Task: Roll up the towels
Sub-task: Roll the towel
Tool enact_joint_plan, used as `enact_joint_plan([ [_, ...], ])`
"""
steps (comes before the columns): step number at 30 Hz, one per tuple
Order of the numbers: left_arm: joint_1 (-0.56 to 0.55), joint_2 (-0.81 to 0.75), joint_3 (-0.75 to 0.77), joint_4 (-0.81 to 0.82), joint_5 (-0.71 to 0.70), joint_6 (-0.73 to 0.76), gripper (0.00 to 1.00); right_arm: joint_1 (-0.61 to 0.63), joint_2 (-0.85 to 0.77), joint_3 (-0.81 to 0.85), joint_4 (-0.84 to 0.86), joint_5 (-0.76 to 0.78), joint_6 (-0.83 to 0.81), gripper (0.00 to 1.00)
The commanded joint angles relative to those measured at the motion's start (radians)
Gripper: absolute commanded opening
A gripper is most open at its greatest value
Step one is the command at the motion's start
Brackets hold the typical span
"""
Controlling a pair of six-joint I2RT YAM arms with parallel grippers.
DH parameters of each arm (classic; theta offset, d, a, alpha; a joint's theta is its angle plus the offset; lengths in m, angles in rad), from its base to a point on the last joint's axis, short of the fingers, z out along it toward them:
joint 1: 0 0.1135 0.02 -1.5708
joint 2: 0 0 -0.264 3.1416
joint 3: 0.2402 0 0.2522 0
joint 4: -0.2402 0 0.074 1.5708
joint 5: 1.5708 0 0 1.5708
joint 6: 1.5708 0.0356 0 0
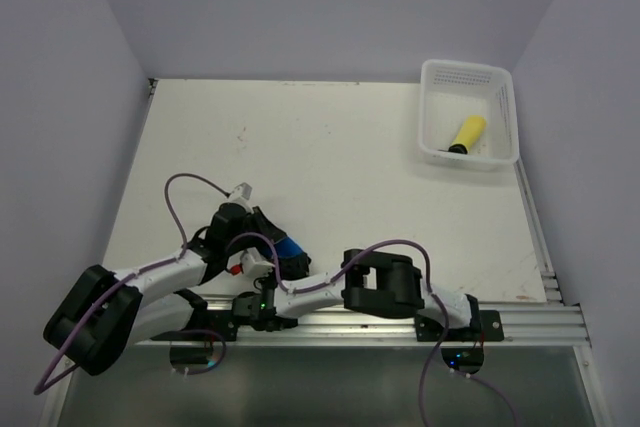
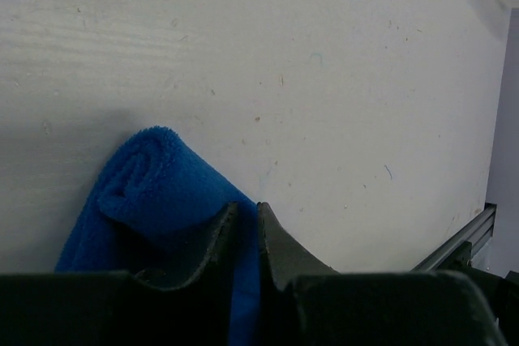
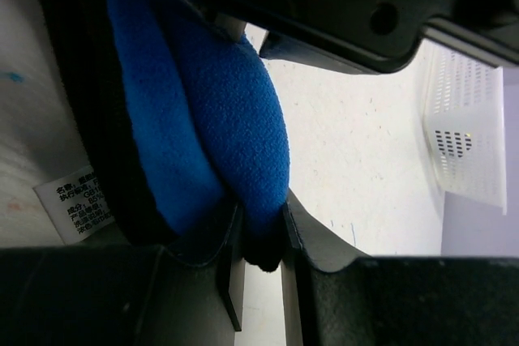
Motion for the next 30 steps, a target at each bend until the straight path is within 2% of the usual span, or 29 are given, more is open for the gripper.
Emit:
enact_joint_plan([
  [1, 0.0, 0.0, -0.078, 0.057, -0.003, -0.032, 0.2, 0.006, 0.006, 0.006, -0.001, -0.032, -0.001, 0.13],
  [3, 0.0, 0.016, -0.094, 0.082, -0.006, -0.041, 0.18, 0.006, -0.014, -0.023, 0.025, -0.05, -0.02, 0.21],
  [4, 0.0, 0.023, -0.111, 0.091, -0.006, -0.041, 0.18, 0.008, -0.045, -0.034, 0.048, -0.058, -0.035, 0.31],
  [6, 0.0, 0.03, -0.125, 0.106, -0.016, -0.044, 0.17, 0.008, -0.08, -0.06, 0.059, -0.076, -0.034, 0.4],
  [8, 0.0, 0.03, -0.143, 0.111, -0.03, -0.046, 0.17, 0.006, -0.14, -0.078, 0.083, -0.087, -0.035, 0.47],
  [11, 0.0, 0.035, -0.16, 0.129, -0.039, -0.049, 0.17, 0.008, -0.232, -0.123, 0.132, -0.115, -0.05, 0.52],
  [17, 0.0, 0.064, -0.163, 0.149, -0.044, -0.047, 0.17, 0.008, -0.421, -0.253, 0.302, -0.259, -0.123, 0.59],
  [25, 0.0, 0.076, -0.169, 0.151, -0.042, -0.035, 0.17, -0.012, -0.717, -0.453, 0.423, -0.461, -0.067, 0.6],
  [28, 0.0, 0.078, -0.171, 0.151, -0.042, -0.035, 0.17, -0.112, -0.801, -0.531, 0.493, -0.616, -0.005, 0.58],
  [29, 0.0, 0.076, -0.171, 0.153, -0.041, -0.033, 0.17, -0.149, -0.82, -0.552, 0.52, -0.738, 0.015, 0.57],
  [30, 0.0, 0.078, -0.174, 0.154, -0.039, -0.033, 0.17, -0.222, -0.832, -0.598, 0.584, -0.792, 0.032, 0.56],
])
